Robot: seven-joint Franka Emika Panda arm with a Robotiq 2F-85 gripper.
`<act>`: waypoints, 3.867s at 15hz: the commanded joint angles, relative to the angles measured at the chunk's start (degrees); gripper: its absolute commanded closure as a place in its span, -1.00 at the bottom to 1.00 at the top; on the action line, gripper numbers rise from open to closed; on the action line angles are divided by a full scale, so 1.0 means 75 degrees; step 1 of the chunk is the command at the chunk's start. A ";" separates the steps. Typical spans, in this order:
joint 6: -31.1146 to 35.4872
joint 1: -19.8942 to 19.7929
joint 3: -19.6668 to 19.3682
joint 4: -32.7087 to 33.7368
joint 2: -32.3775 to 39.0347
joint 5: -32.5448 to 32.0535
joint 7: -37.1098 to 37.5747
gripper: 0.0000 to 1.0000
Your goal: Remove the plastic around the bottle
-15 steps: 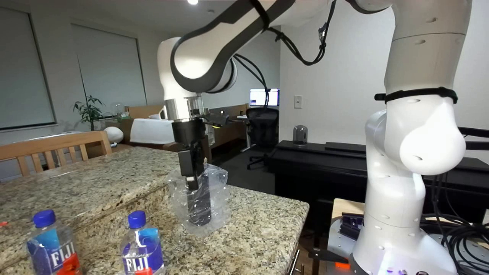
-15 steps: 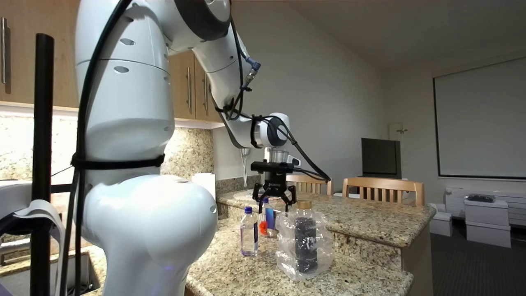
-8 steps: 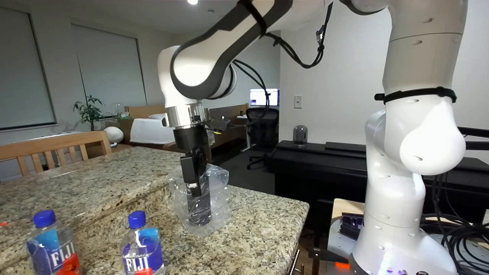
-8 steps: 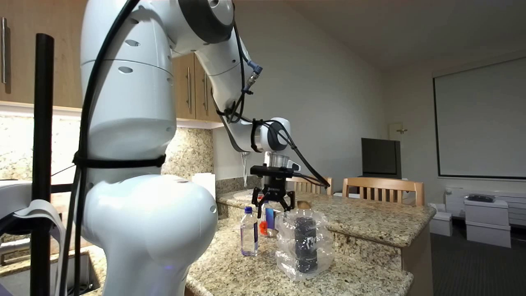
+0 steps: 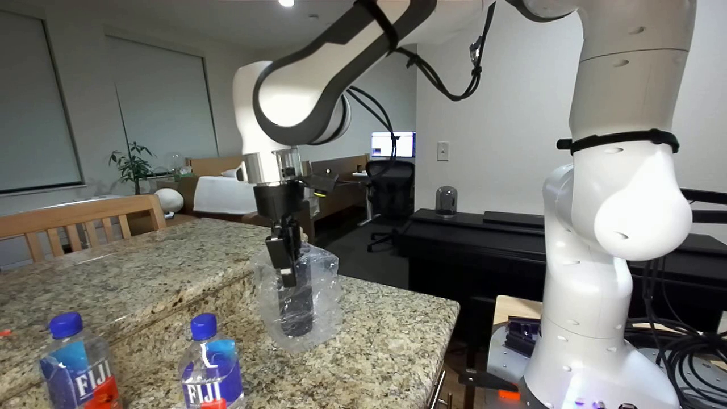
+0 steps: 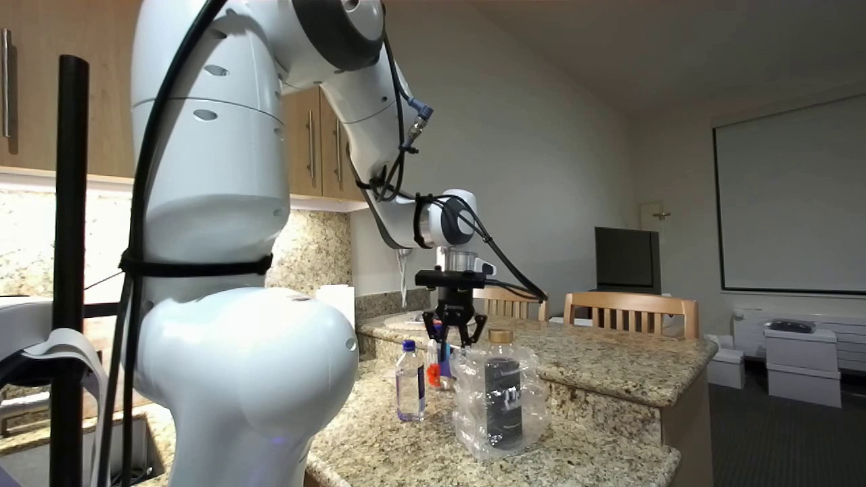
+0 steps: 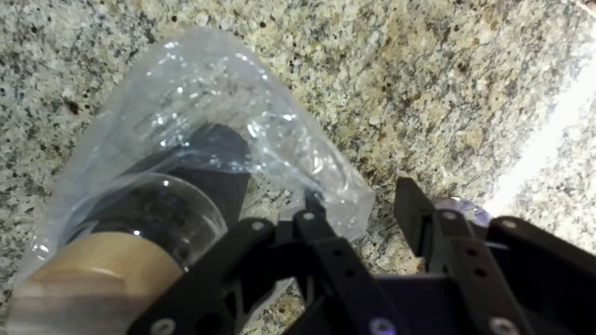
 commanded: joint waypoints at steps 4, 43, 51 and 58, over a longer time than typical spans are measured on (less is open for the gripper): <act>0.0237 -0.0098 0.0018 -0.0102 -0.0131 -0.0140 -0.0023 0.85; -0.1083 -0.0125 -0.0005 0.0474 -0.0408 -0.0701 0.0562 -1.00; -0.1136 -0.0123 -0.0019 0.0383 -0.0375 -0.0262 0.0350 -1.00; -0.0817 -0.0136 -0.0032 0.0303 -0.0197 0.0188 0.0196 -1.00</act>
